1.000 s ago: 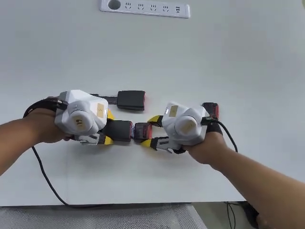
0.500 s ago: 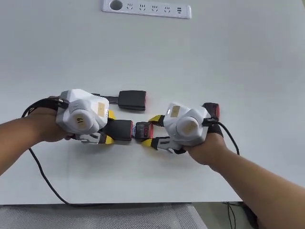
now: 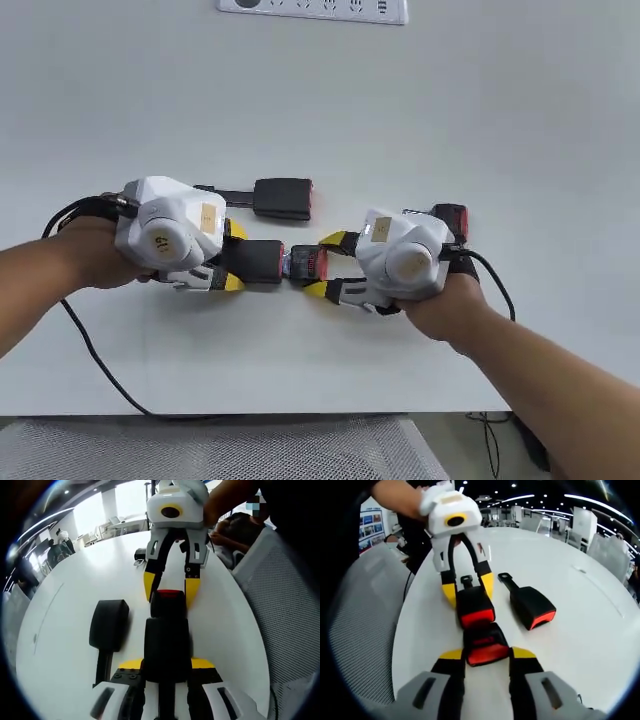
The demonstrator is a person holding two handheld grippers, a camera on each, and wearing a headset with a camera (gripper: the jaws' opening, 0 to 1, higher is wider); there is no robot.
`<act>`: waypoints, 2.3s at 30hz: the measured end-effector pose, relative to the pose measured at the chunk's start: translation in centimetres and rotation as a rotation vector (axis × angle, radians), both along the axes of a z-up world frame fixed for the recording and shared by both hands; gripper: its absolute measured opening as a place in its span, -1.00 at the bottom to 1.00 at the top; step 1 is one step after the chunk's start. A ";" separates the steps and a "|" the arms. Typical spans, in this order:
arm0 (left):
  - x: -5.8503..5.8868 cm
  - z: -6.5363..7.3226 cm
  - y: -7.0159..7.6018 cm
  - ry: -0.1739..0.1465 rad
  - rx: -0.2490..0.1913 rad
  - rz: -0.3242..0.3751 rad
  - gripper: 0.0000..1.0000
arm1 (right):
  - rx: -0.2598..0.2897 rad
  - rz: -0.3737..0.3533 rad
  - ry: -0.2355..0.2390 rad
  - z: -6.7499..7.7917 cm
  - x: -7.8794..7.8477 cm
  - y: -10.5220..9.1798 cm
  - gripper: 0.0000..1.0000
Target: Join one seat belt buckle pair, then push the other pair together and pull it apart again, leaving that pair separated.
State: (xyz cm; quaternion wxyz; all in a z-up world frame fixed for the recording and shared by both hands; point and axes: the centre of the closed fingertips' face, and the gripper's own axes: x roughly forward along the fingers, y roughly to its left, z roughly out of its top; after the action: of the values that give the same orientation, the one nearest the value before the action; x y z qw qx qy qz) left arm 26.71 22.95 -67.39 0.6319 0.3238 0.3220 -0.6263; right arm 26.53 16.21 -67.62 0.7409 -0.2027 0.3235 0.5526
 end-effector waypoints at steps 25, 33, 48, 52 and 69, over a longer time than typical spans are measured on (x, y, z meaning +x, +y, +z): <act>-0.6 0.2 0.2 0.018 -0.036 -0.038 -0.36 | 0.034 0.046 -0.059 0.0 -0.8 -0.3 -0.39; -0.6 0.2 0.2 0.018 -0.038 -0.040 -0.36 | 0.041 0.040 -0.058 0.0 -0.7 -0.2 -0.39; -0.6 0.3 0.2 0.019 -0.048 -0.041 -0.36 | 0.042 0.030 -0.063 0.1 -0.8 -0.3 -0.38; -0.6 0.3 0.2 0.021 -0.044 -0.040 -0.35 | 0.044 0.023 -0.058 0.1 -0.8 -0.2 -0.38; -1.7 0.6 0.2 0.039 0.009 -0.007 0.07 | 0.204 -0.068 -0.056 3.6 -0.2 2.6 0.33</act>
State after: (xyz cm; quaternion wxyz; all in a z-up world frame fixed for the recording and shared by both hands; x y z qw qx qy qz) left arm 24.99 23.12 -66.81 0.6218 0.3153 0.3360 -0.6332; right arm 26.36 18.86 -64.04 0.7848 -0.1305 0.2516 0.5512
